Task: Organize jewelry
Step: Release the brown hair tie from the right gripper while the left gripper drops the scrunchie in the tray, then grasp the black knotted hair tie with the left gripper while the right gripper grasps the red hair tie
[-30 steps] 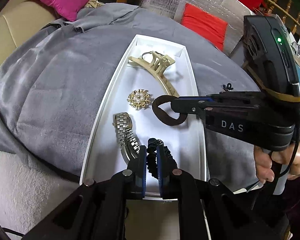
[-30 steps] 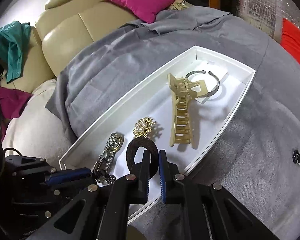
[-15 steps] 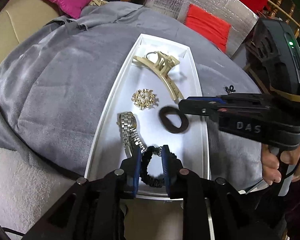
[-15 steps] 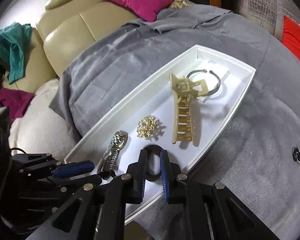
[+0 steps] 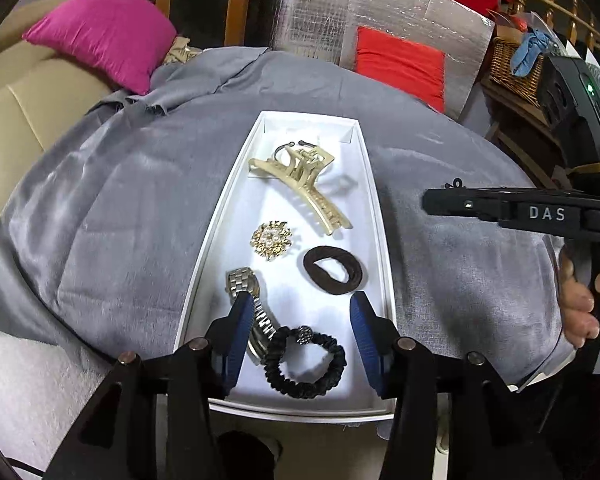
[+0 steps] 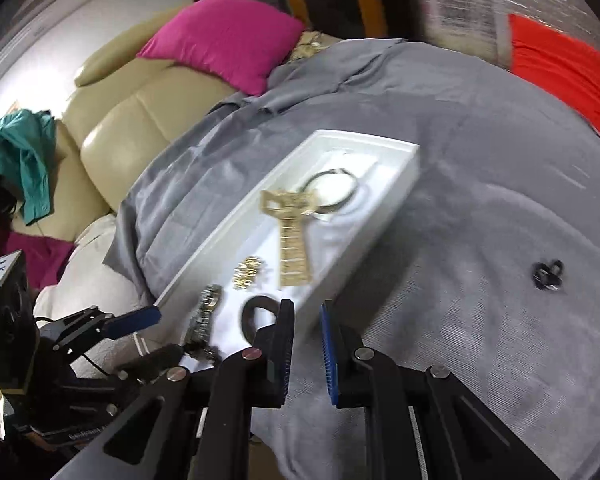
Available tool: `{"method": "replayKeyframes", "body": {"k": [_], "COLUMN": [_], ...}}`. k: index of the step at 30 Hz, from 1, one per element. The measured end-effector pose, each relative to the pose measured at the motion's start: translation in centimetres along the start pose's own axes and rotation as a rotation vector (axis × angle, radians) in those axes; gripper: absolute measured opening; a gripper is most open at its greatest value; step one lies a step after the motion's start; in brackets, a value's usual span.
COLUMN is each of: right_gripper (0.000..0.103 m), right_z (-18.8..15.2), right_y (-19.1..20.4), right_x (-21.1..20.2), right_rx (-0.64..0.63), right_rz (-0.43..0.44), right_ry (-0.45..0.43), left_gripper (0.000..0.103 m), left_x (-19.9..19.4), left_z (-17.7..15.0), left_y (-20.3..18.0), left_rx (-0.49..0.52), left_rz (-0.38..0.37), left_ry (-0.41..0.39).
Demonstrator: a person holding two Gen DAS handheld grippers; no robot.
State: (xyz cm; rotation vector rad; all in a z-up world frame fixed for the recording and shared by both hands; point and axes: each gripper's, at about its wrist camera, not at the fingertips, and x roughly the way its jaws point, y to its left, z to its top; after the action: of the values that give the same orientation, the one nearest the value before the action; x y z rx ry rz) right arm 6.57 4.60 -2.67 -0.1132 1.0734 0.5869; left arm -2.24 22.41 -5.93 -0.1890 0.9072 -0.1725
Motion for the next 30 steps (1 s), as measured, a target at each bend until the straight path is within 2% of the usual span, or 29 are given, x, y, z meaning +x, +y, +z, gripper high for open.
{"method": "replayKeyframes", "body": {"k": [8, 11, 14, 16, 18, 20, 24, 26, 28, 30], "right_gripper": [0.016, 0.017, 0.017, 0.023, 0.047, 0.055, 0.055, 0.055, 0.05, 0.048], "right_z": [-1.9, -2.7, -3.6, -4.2, -4.6, -5.0, -5.7, -6.4, -7.4, -8.0], "right_y": [-5.2, -7.2, -9.6, -11.3, -12.9, -14.4, -17.8, -20.1, -22.7, -24.5], "right_x": [-2.3, -2.9, -3.8, -4.4, -5.2, -6.4, -9.3, -11.0, -12.3, -13.0], "right_rx": [0.109, 0.149, 0.21, 0.267, 0.321, 0.359, 0.45, 0.517, 0.599, 0.663], "right_rz": [-0.035, -0.055, -0.059, -0.054, -0.049, -0.054, -0.066, -0.094, -0.091, -0.078], "right_ry": [-0.029, -0.036, -0.055, -0.071, -0.098, -0.139, -0.226, -0.273, -0.308, -0.327], "left_gripper": [0.059, 0.067, 0.069, 0.071, 0.071, 0.071, 0.076, 0.082, 0.085, 0.085], "left_x": [0.0, 0.0, 0.0, 0.0, -0.1, -0.4, -1.8, -2.3, -2.3, -1.6], "left_z": [0.5, 0.7, 0.9, 1.0, 1.2, 1.3, 2.0, 2.5, 3.1, 3.9], "left_y": [-1.7, -2.4, -3.0, -3.4, -3.8, -4.5, -6.3, -7.6, -9.2, -11.0], "left_rx": [0.033, 0.051, 0.062, 0.07, 0.076, 0.088, 0.126, 0.142, 0.157, 0.181], "left_rz": [0.063, 0.096, 0.126, 0.154, 0.181, 0.22, 0.313, 0.328, 0.306, 0.26], "left_ry": [-0.039, -0.054, -0.071, -0.087, -0.105, -0.138, -0.265, -0.314, -0.328, -0.31]}}
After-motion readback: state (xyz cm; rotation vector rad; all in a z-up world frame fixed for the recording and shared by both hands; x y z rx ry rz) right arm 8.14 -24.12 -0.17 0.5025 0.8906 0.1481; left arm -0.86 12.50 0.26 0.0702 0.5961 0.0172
